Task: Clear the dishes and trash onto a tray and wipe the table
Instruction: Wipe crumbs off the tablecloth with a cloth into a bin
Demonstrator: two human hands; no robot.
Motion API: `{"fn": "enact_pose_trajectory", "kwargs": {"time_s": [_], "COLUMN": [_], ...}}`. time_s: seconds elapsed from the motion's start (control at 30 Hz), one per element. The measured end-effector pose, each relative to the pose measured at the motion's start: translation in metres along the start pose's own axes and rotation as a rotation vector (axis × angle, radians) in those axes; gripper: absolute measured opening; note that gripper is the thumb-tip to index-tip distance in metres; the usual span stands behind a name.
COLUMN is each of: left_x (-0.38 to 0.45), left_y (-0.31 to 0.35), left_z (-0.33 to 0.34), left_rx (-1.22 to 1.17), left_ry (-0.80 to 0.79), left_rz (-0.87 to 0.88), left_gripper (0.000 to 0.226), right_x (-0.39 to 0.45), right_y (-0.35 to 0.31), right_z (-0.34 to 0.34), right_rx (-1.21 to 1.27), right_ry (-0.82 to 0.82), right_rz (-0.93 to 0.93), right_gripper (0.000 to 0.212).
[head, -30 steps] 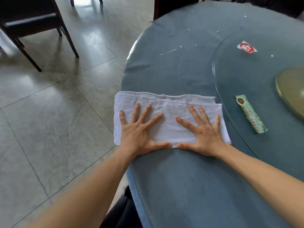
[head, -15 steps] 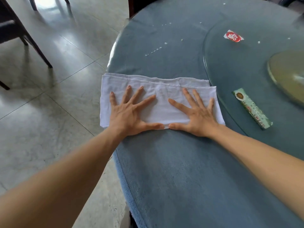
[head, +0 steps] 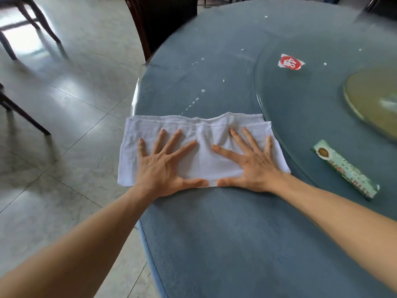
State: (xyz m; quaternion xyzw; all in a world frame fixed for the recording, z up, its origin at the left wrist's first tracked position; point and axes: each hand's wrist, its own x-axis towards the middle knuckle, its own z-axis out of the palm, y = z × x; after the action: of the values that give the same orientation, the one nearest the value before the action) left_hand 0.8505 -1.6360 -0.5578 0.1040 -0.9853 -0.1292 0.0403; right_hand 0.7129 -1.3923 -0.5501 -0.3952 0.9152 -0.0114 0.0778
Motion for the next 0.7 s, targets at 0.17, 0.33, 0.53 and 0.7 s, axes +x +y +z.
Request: {"fn": "enact_pose_trajectory", "kwargs": {"time_s": [0.17, 0.33, 0.53, 0.7], "left_x": [0.024, 0.057, 0.121, 0.186], "left_y": [-0.012, -0.030, -0.059, -0.083], "left_z": [-0.004, -0.007, -0.008, -0.013], "left_rx": [-0.017, -0.026, -0.034, -0.035], "left_ry": [-0.008, -0.020, -0.011, -0.053], "left_rz": [-0.005, 0.026, 0.059, 0.108], "left_gripper": [0.108, 0.108, 0.105, 0.107], "right_x": [0.027, 0.051, 0.109, 0.159], "right_y": [0.002, 0.001, 0.010, 0.018], "right_z": [-0.006, -0.008, -0.020, -0.027], "right_rx": [0.013, 0.025, 0.045, 0.039], "right_ry": [0.010, 0.010, -0.006, -0.013], "right_rz": [0.034, 0.090, 0.133, 0.199], "right_gripper": [0.093, 0.094, 0.092, 0.091]}}
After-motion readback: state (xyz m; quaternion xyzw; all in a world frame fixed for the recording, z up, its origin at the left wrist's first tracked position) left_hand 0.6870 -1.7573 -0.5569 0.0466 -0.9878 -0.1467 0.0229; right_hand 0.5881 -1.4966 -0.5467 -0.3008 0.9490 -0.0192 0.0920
